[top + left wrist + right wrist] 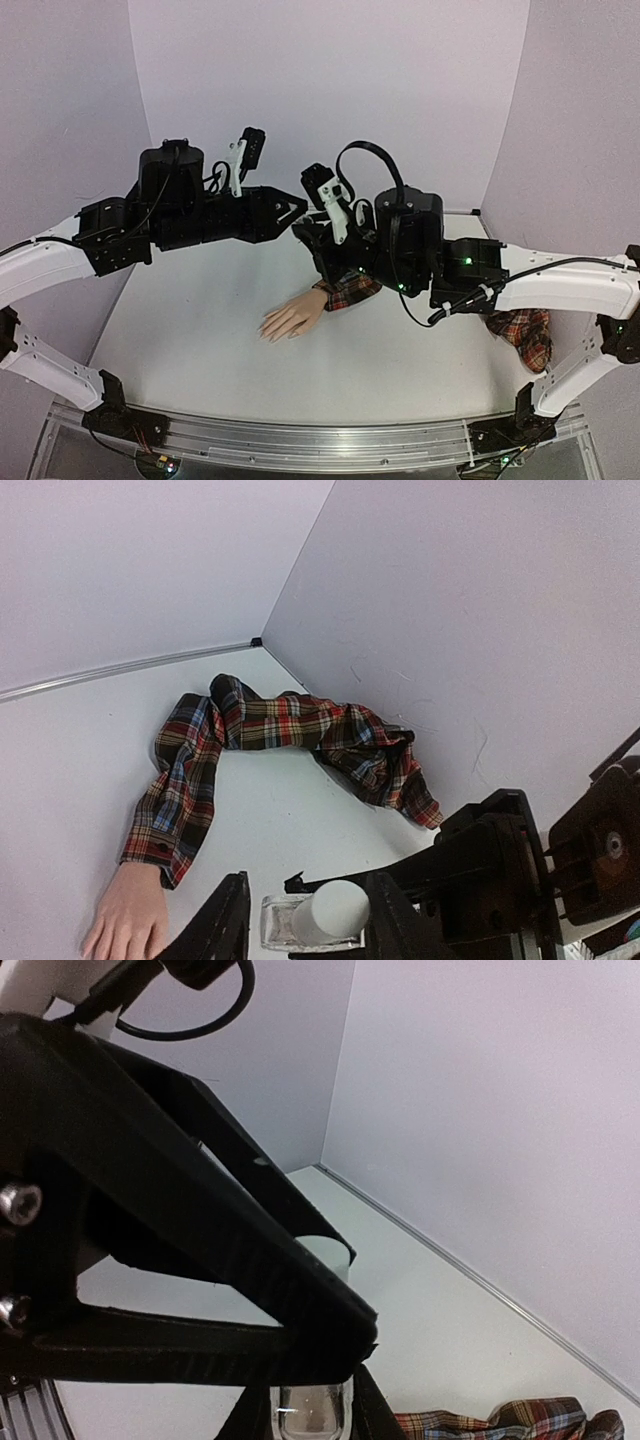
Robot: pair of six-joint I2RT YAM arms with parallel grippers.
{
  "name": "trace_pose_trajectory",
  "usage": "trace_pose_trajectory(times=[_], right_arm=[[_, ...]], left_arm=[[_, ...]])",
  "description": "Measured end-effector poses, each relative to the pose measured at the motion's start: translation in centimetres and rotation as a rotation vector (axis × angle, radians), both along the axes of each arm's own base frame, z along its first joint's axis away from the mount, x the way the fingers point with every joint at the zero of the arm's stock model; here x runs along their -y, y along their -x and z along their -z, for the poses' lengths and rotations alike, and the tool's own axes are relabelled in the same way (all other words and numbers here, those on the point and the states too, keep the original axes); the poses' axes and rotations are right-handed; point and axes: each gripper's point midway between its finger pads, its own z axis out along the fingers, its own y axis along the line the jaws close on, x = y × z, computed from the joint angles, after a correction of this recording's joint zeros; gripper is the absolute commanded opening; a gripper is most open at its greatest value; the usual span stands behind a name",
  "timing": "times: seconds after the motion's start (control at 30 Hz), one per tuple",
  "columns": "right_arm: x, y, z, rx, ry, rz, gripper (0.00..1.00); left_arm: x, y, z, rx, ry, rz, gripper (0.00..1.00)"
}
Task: Paint the nails
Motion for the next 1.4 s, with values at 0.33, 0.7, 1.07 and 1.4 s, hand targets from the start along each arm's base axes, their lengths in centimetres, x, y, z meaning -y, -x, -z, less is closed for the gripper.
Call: trace_pose_trajectory(times=[0.33,0.7,1.07,1.4], right_arm=[[-0.3,0.0,0.3,0.015,0.044,0.013,0.00],[0.8,9.0,-1.6,-0.241,-0.076,-0.710,0.00],[1.7,12.9,-1.2,-0.276,-0.115,-0.895,0.00],[2.9,3.0,1.2,-0.115,-0.070,-0.236,0.00]], left_arm=[[0.7,-0.3,0.7,0.006,-0.032,0.007,0.00],[1.8,9.5,-1.3,0.182,0.066,0.660,0.00],[2.0,14.6,-2.0,0.212,0.124,0.925,0.79],[-1.2,6.4,-3.6,0.121,0.109,0.309,0.75]])
